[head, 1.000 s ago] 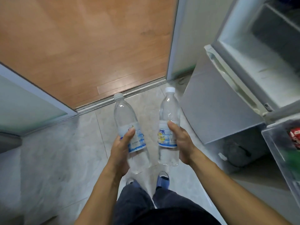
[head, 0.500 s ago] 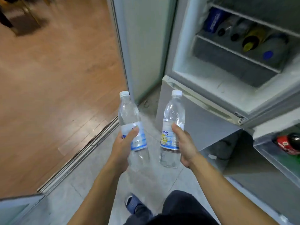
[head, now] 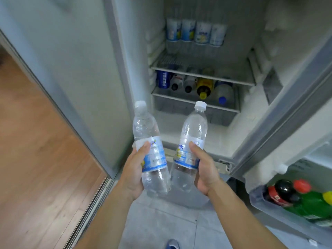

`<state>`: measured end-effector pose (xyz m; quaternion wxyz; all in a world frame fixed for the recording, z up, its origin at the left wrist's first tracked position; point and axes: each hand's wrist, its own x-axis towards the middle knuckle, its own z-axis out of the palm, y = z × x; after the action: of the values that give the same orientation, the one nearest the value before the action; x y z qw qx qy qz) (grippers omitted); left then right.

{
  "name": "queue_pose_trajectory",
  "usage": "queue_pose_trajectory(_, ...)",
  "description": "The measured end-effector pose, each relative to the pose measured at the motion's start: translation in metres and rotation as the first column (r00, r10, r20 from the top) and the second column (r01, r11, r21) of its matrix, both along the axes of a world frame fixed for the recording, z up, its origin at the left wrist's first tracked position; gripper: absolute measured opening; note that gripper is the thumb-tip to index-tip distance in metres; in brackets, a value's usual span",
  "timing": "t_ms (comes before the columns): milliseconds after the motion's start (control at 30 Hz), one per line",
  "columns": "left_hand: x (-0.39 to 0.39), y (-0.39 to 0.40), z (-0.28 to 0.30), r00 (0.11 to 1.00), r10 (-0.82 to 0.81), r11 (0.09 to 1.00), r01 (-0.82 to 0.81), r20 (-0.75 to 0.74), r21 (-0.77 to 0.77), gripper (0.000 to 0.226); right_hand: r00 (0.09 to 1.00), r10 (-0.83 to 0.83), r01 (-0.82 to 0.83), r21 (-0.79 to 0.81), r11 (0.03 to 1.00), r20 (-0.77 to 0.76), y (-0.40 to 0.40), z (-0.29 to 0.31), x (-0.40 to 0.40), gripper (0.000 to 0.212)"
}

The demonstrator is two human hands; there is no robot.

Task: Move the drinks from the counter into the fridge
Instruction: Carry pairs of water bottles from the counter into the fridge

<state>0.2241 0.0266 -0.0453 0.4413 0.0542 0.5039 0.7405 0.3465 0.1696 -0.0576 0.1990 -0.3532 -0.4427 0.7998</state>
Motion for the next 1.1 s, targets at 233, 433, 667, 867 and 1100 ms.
queue_pose_trajectory(233,-0.051,0.102,0.063,0.988,-0.027,0.996,0.039,-0.154,0.079,0.051,0.979,-0.145,0.156,0.075,0.985,-0.142,0.090,0.054,-0.032,0.045)
queue_pose_trajectory(433,-0.087,0.166,0.104,0.925,0.007,0.998,0.018,-0.379,0.062,0.046,0.917,-0.316,0.366,0.198,0.909,-0.243,0.142,0.090,-0.062,0.026)
queue_pose_trajectory(667,-0.136,0.226,0.118,0.783,0.116,0.993,-0.106,-0.612,0.052,0.037,0.863,-0.421,0.494,0.292,0.819,-0.279,0.191,0.113,-0.103,0.042)
queue_pose_trajectory(867,-0.181,0.275,0.123,0.630,0.164,0.984,-0.164,-0.759,0.076,0.059,0.820,-0.507,0.570,0.461,0.680,-0.266,0.248,0.122,-0.140,0.041)
queue_pose_trajectory(1100,-0.216,0.315,0.120,0.567,0.225,0.974,-0.133,-0.793,0.181,0.062,0.780,-0.574,0.587,0.611,0.532,-0.249,0.320,0.121,-0.174,0.051)
